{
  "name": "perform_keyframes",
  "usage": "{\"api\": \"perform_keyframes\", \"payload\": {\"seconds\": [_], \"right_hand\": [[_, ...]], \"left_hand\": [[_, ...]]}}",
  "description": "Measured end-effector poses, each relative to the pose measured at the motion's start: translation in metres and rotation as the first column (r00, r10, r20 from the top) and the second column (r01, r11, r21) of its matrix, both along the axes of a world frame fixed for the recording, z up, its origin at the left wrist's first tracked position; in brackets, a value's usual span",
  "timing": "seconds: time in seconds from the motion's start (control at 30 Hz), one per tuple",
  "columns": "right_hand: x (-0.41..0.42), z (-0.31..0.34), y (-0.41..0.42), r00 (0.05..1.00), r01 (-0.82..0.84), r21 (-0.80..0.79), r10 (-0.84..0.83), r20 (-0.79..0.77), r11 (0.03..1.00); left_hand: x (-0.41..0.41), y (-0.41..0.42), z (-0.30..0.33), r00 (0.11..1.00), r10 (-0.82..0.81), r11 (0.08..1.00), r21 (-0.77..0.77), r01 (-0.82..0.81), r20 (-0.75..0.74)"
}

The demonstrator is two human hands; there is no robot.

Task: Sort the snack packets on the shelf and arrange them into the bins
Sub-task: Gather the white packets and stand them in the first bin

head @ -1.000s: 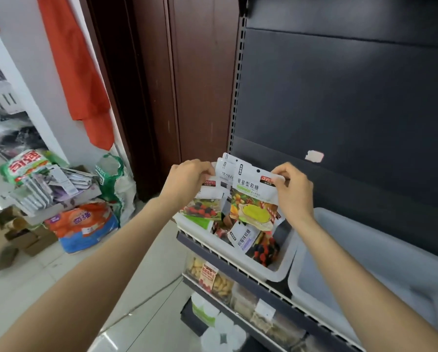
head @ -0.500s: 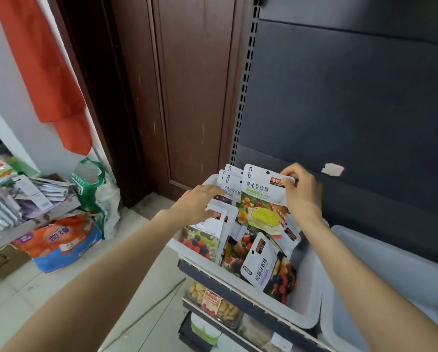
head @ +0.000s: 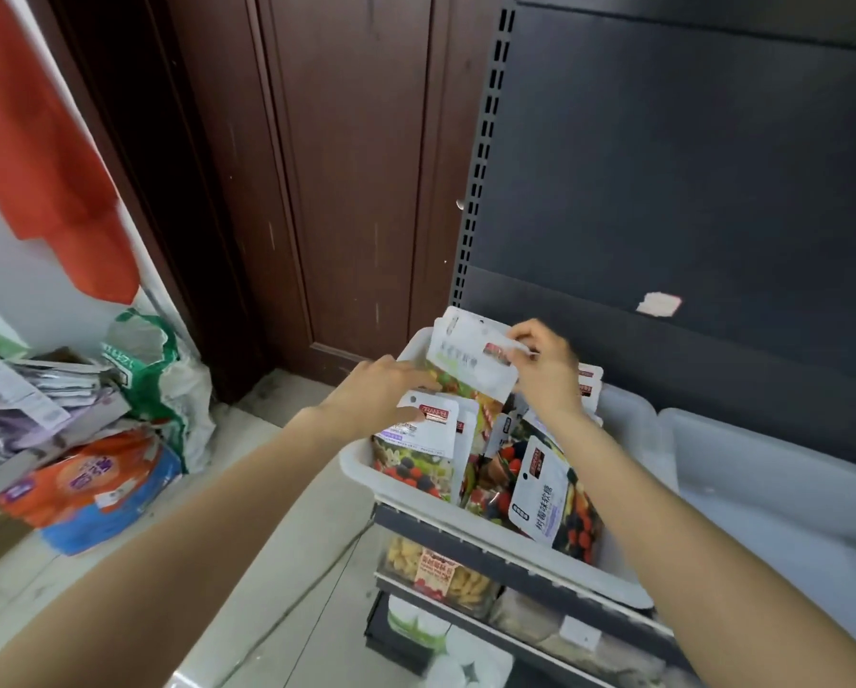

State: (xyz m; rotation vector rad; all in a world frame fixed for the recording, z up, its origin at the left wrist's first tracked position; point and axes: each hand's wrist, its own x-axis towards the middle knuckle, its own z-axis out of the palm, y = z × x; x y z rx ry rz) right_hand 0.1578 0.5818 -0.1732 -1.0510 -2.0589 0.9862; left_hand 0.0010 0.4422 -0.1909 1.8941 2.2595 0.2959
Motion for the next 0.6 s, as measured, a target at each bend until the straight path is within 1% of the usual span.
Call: {"api": "perform_keyframes", "payload": {"seconds": [0.1,0.2,0.27,0.33,0.43,0.5,0.6], "right_hand": [[-0.006,-0.023,-0.006,0.974,-0.014,0.001,0.014,0.224,1.0],[-0.008,-0.026,-0.012,0.94,-0.104,-0.015,0.103,0.325,0.994],[-0.005,-0.02,-0.018,0.926,-0.143,-0.036,0.147,0.349,0.989],[-0.001,-0.012,-0.024,0.917,-0.159,-0.025,0.157,0.367,0.987],[0.01,-0.002,-0.037,0.921,-0.139,0.083,0.098,0.377,0.987],[0.02,0.006,-0.045,0.935,-0.11,0.152,0.051,0.351,0.982],[0.041,0.016,-0.058,0.945,-0.06,0.245,-0.024,0.327,0.968]], "left_hand": [[0.002,-0.006,-0.001,0.999,0.024,1.0,0.007,-0.024,0.03],[0.0,-0.007,-0.001,0.999,0.028,1.0,0.006,-0.029,0.045],[0.001,-0.009,0.0,0.998,0.028,1.0,0.001,-0.028,0.052],[0.003,-0.012,0.002,0.998,0.036,0.999,-0.001,-0.036,0.057],[0.007,-0.018,0.011,0.988,0.053,0.998,0.035,-0.059,0.144],[0.01,-0.02,0.022,0.979,0.034,0.992,0.108,-0.056,0.202],[0.024,-0.022,0.036,0.983,-0.002,0.966,0.253,-0.045,0.181]]}}
